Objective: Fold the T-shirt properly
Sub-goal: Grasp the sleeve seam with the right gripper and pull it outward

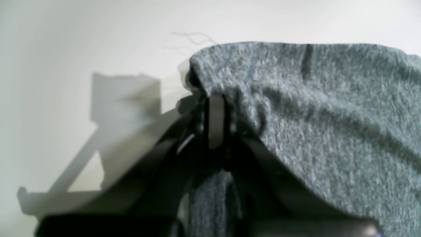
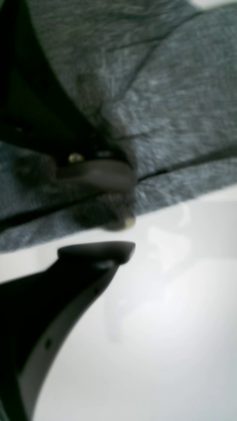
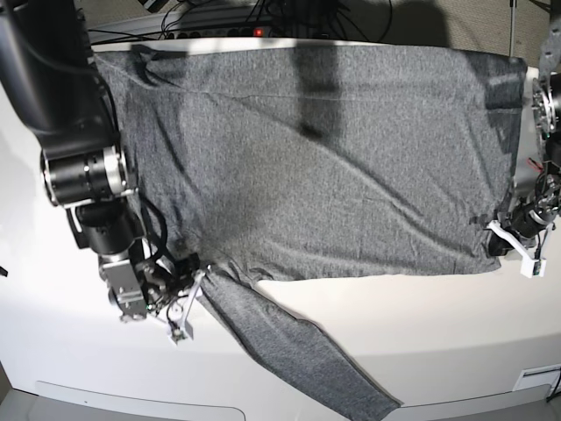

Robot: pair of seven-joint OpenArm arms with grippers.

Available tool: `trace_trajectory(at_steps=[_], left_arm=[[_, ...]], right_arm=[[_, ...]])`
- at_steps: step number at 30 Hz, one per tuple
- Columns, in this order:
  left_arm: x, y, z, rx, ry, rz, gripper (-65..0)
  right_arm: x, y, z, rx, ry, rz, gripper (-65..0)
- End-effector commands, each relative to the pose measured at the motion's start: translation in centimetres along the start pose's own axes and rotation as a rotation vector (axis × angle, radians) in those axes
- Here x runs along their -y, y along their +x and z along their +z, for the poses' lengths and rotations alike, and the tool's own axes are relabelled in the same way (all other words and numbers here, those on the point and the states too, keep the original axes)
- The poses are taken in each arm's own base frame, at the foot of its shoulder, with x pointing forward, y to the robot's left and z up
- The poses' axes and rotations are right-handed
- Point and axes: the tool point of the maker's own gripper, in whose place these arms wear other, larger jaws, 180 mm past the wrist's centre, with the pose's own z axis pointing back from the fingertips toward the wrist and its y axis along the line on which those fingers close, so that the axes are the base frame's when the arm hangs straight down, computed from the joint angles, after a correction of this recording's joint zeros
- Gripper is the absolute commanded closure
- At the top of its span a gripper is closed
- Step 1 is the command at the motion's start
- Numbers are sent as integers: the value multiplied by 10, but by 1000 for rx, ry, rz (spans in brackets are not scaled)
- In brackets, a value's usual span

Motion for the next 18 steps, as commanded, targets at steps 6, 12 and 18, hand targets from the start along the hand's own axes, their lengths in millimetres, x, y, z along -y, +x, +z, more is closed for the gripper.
trace_trajectory(at_steps=[6, 12, 18], left_arm=[[-7, 11, 3, 6, 12, -19, 0], [-7, 12, 3, 11, 12, -12, 0], [-9, 31, 3, 104, 13, 108, 0]], right_arm=[[3, 0, 0, 4, -11, 5, -128], [4, 7, 2, 34, -13, 5, 0], [15, 40, 15, 83, -30, 11, 0]])
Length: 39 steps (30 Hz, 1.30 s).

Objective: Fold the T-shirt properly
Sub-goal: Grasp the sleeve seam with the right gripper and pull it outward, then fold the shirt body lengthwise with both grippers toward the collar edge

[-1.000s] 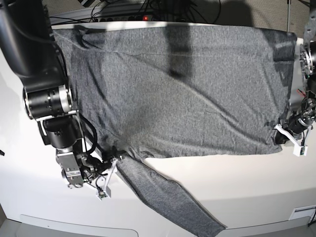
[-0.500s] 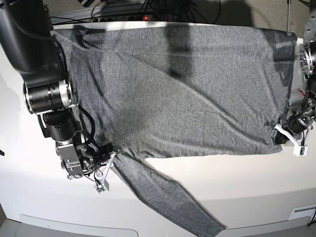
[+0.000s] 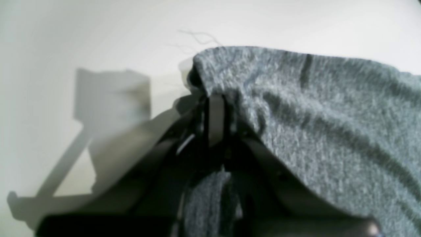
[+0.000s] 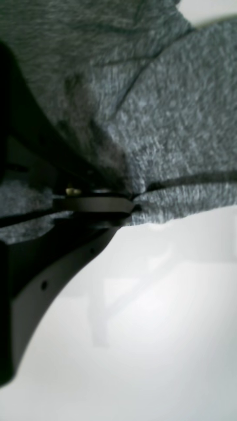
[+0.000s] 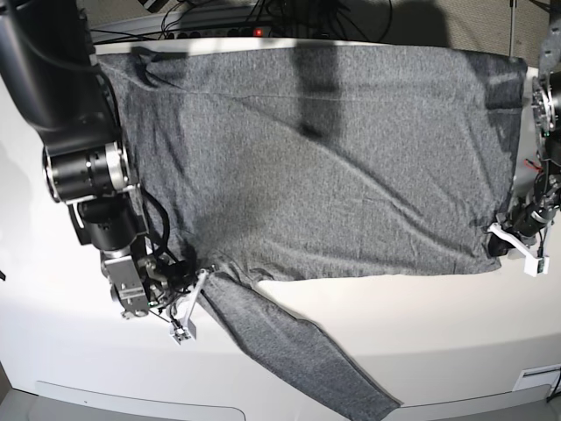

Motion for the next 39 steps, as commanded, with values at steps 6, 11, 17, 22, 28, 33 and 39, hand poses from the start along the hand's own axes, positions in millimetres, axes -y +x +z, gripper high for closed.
trace_trajectory(at_steps=[6, 11, 17, 22, 28, 33, 39], left_arm=[[5, 27, 0, -14, -37, -47, 0], [2, 54, 9, 26, -66, -5, 0], [-22, 79, 30, 59, -49, 57, 0], [-28, 73, 35, 59, -43, 88, 0], [-31, 60, 37, 39, -38, 95, 0], [-33, 49, 38, 23, -34, 98, 0], [-32, 48, 38, 18, -34, 99, 0]], right_arm=[[12, 57, 30, 52, 44, 71, 0], [4, 53, 32, 22, 92, 107, 0], [-5, 60, 36, 43, 142, 94, 0], [-8, 70, 45, 42, 158, 83, 0], [-12, 71, 51, 45, 181, 76, 0], [-23, 68, 59, 64, 206, 98, 0], [-37, 61, 85, 176, 209, 102, 0]])
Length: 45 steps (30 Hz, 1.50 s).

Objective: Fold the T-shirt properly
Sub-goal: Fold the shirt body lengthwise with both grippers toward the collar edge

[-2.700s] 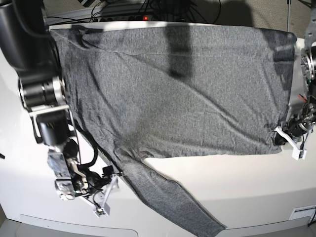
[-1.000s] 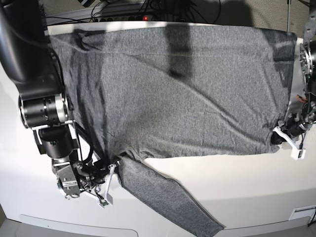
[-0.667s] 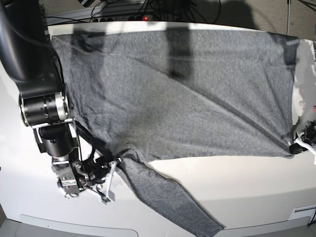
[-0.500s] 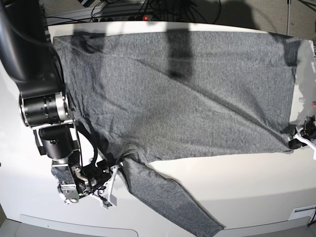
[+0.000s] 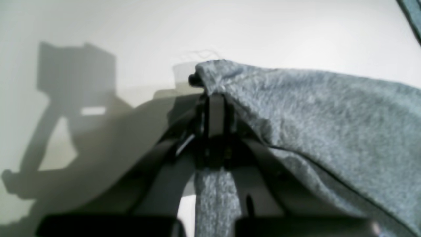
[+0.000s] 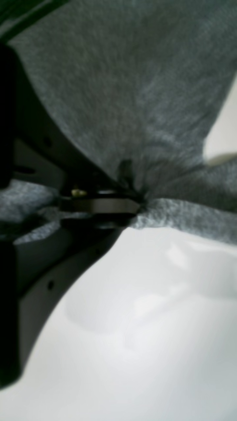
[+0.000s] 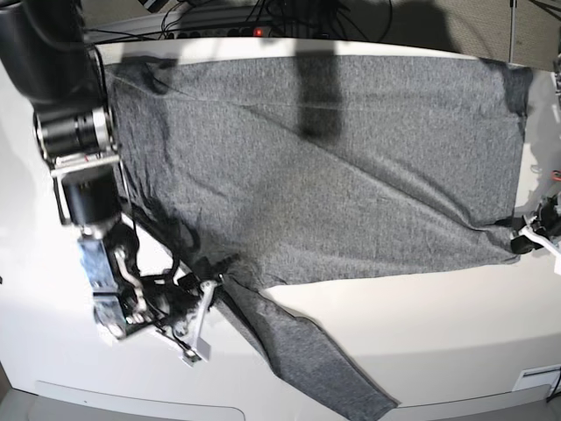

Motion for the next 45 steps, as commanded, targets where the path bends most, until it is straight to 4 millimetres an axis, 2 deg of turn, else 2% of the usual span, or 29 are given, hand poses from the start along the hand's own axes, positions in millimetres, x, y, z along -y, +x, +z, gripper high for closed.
trace_trajectory(at_steps=[1, 8, 12, 15, 19, 21, 27, 32, 45], left_arm=[[-3, 29, 6, 67, -5, -5, 0], [-3, 18, 10, 76, -17, 40, 0], [1, 12, 21, 95, -43, 13, 0], [17, 15, 34, 127, -92, -59, 0], [50, 12, 52, 134, -173, -175, 0], [57, 11, 60, 137, -173, -214, 0], [48, 17, 87, 173, -131, -244, 0], [41, 6, 105, 134, -101, -262, 0], [25, -55, 122, -17, -59, -283, 0]], right_arm=[[7, 21, 17, 72, -28, 14, 0], [-7, -1, 58, 155, -107, 59, 0], [-2, -16, 75, 206, -120, -10, 0], [2, -32, 84, 226, -119, -76, 0], [5, -54, 93, 229, -122, -95, 0], [10, -64, 99, 232, -140, -117, 0], [17, -87, 125, 249, -198, -136, 0], [13, -112, 131, 213, -205, -138, 0], [-12, -180, 121, 68, -163, -187, 0]])
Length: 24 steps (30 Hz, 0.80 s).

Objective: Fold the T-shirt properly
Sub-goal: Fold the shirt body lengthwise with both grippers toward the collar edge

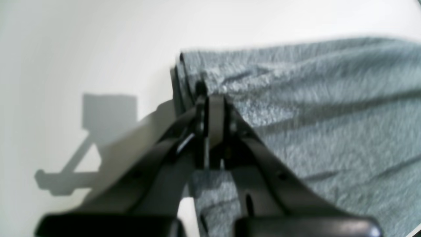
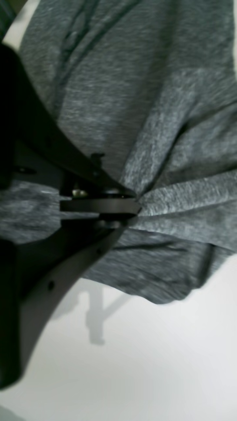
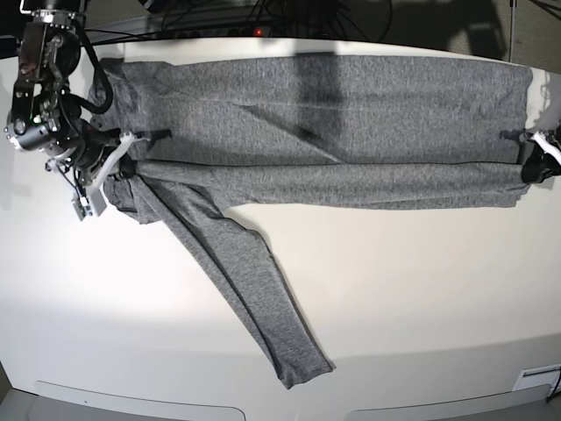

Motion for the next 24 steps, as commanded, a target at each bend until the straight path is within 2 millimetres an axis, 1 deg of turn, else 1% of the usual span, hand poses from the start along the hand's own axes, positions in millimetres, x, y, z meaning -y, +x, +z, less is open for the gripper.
trace_trajectory(at_steps=[1, 5, 8, 11, 13, 16, 19, 24], left_arm=[[-6, 18, 7, 43, 10, -23, 0], [-6, 11, 8, 22, 8, -25, 0], [-8, 17, 15, 48, 12, -14, 0], [-11, 26, 28, 87, 22, -10, 0], [-11, 25, 36, 87, 33, -21, 0], [-9, 11, 43, 51, 37, -28, 0], [-4, -3, 43, 34, 28, -7, 0], [5, -12, 38, 50, 17, 33, 0]], right_arm=[[8, 8, 7, 32, -19, 18, 0], [20, -8, 15, 12, -54, -19, 0], [30, -16, 23, 12, -74, -55, 0], [27, -21, 28, 22, -37, -72, 0], [25, -28, 29, 11, -28, -74, 0], [22, -38, 29, -13, -21, -78, 0], [20, -49, 30, -39, -18, -81, 0], [20, -51, 30, -44, -18, -82, 0]])
